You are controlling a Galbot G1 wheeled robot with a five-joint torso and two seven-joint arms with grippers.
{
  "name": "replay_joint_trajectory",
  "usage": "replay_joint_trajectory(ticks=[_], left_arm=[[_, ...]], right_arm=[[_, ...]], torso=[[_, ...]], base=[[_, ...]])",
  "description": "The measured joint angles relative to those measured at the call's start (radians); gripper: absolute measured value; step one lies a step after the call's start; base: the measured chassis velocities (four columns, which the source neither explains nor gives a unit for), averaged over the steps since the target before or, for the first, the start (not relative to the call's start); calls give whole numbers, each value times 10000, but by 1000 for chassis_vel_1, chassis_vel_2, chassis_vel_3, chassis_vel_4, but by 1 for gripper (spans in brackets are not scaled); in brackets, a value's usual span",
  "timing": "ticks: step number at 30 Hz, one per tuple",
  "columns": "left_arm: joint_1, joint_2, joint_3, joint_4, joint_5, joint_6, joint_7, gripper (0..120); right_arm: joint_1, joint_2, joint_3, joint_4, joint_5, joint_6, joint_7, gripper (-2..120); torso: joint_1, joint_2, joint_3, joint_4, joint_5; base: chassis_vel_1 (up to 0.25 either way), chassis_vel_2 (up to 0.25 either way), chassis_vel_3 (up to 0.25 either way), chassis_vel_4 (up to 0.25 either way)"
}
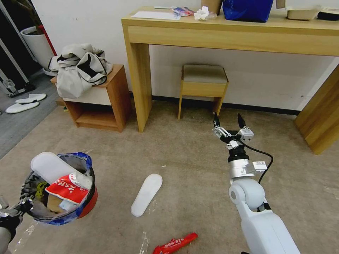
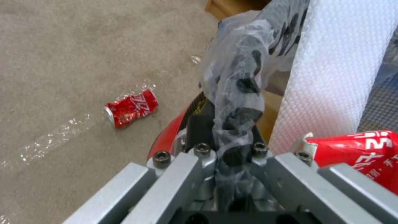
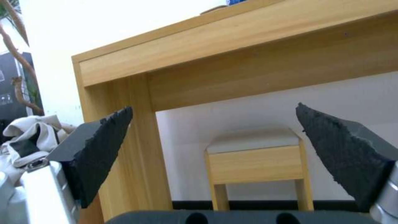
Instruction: Pick up the trash bin and place the garbage on the floor into it.
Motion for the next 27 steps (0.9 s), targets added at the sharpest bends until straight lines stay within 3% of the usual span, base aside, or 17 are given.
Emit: replay_joint_trajectory(ticks=[27], left_arm=[[-28, 101, -3, 40, -52, 16, -33, 0]], right_arm=[[56, 36, -58, -73, -59, -9, -19, 100]], torso=[[1, 0, 0, 0, 0]], base=[[0, 0, 0, 0]])
